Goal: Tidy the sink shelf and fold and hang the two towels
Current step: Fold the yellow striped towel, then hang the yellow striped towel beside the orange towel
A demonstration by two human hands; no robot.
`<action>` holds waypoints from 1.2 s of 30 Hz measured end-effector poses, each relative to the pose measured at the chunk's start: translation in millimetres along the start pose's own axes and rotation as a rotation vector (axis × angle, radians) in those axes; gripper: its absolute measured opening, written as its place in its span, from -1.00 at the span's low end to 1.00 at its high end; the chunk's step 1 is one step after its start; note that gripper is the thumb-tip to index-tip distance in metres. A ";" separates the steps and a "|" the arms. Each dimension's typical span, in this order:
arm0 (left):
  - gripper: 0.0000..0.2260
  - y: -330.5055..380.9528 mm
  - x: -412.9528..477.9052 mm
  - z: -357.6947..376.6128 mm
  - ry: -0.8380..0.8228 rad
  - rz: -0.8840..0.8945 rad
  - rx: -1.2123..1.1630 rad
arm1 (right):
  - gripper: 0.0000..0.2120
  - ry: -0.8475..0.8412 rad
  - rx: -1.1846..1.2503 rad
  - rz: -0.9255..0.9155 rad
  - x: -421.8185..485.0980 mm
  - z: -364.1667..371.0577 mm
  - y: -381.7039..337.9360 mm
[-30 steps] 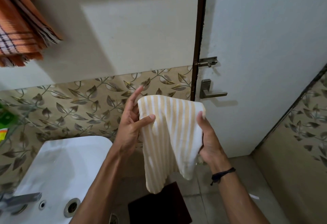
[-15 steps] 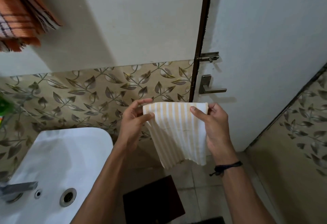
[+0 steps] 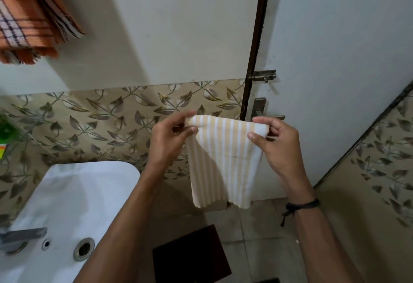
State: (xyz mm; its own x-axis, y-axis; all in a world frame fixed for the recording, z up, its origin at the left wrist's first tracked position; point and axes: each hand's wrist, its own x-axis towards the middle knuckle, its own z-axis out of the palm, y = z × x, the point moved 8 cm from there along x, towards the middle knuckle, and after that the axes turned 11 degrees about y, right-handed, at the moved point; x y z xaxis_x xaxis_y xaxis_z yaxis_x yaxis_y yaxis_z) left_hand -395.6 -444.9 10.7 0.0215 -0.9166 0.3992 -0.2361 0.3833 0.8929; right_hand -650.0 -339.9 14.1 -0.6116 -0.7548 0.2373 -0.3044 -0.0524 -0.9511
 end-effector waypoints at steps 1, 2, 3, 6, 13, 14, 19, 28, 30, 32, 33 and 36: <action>-0.64 7.4 4.1 -1.8 0.002 0.086 0.145 | -0.68 0.000 -0.046 -0.034 1.7 2.1 -4.1; -0.66 16.7 7.3 -2.7 0.008 0.176 0.267 | -0.67 0.004 -0.100 -0.072 3.8 4.6 -9.6; -0.69 26.4 10.9 -2.8 0.021 0.257 0.354 | -0.67 0.015 -0.158 -0.115 6.0 6.7 -17.2; -0.77 48.4 24.2 -8.4 0.082 0.406 0.425 | -0.76 0.080 -0.334 -0.309 16.3 13.9 -45.8; -0.92 83.7 68.7 -32.6 0.044 0.238 -0.025 | -0.80 0.124 -0.228 -0.513 43.1 37.4 -118.1; -0.91 96.5 76.3 -40.0 0.043 0.248 -0.079 | -0.81 0.087 -0.187 -0.527 47.1 43.5 -133.0; -0.80 170.0 112.5 -96.4 0.123 0.407 -0.217 | -0.82 0.041 0.045 -0.797 54.5 61.2 -226.9; -0.68 283.2 199.0 -179.5 0.279 0.604 0.040 | -0.89 0.118 0.186 -1.070 100.0 109.4 -373.3; -0.70 305.3 223.2 -194.4 0.302 0.617 0.065 | -0.89 0.139 0.173 -1.085 112.3 119.4 -405.2; -0.73 322.8 245.7 -207.0 0.332 0.621 0.084 | -0.86 0.150 0.160 -1.089 123.3 128.9 -435.0; -0.72 329.3 256.0 -211.1 0.352 0.622 0.106 | -0.86 0.151 0.154 -1.086 128.4 132.9 -447.0; -0.69 334.6 286.9 -217.2 0.357 0.581 0.179 | -0.89 0.159 0.090 -1.076 147.4 149.6 -470.9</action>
State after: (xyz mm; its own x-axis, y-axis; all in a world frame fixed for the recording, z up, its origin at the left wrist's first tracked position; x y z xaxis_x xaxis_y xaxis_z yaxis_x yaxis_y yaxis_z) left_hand -257.3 -554.9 469.3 0.1545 -0.4643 0.8721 -0.4614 0.7467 0.4792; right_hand -487.5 -524.3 467.3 -0.1464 -0.1920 0.9704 -0.6863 -0.6868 -0.2395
